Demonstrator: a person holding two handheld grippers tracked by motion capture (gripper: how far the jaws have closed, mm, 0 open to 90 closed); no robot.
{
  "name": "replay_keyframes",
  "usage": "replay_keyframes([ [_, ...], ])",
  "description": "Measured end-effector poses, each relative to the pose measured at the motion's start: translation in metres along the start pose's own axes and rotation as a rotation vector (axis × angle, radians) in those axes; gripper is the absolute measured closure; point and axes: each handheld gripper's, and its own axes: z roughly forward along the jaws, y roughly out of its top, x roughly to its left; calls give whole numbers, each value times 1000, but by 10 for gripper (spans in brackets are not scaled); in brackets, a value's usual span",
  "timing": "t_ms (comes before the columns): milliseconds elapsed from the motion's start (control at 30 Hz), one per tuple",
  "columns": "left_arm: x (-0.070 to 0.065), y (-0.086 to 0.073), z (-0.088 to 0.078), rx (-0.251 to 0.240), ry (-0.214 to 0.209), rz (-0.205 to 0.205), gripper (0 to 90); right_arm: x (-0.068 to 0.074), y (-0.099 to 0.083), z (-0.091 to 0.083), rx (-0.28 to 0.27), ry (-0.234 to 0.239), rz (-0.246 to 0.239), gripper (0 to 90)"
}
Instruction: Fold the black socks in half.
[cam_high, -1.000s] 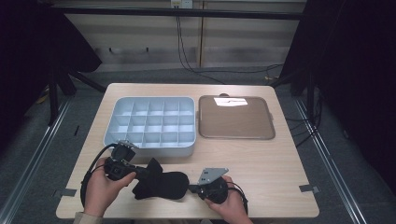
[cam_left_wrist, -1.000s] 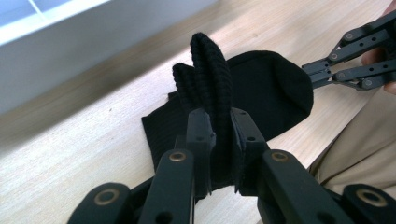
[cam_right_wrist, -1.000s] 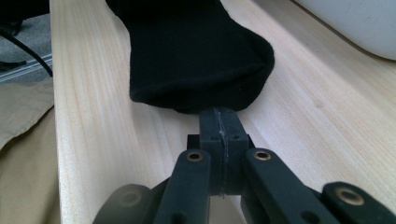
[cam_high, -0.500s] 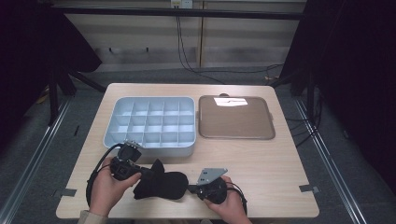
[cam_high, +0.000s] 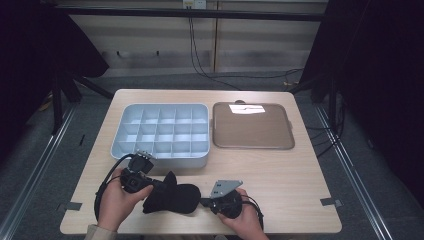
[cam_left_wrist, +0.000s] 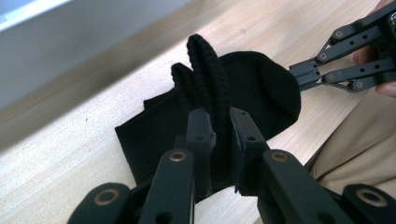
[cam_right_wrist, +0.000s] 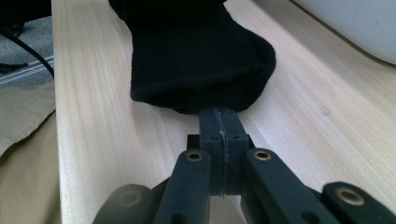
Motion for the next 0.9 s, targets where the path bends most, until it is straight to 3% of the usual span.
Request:
replay_keyframes([
  [900, -2, 3, 8, 17, -4, -1, 799, 3, 3, 4, 1, -1, 5, 900],
])
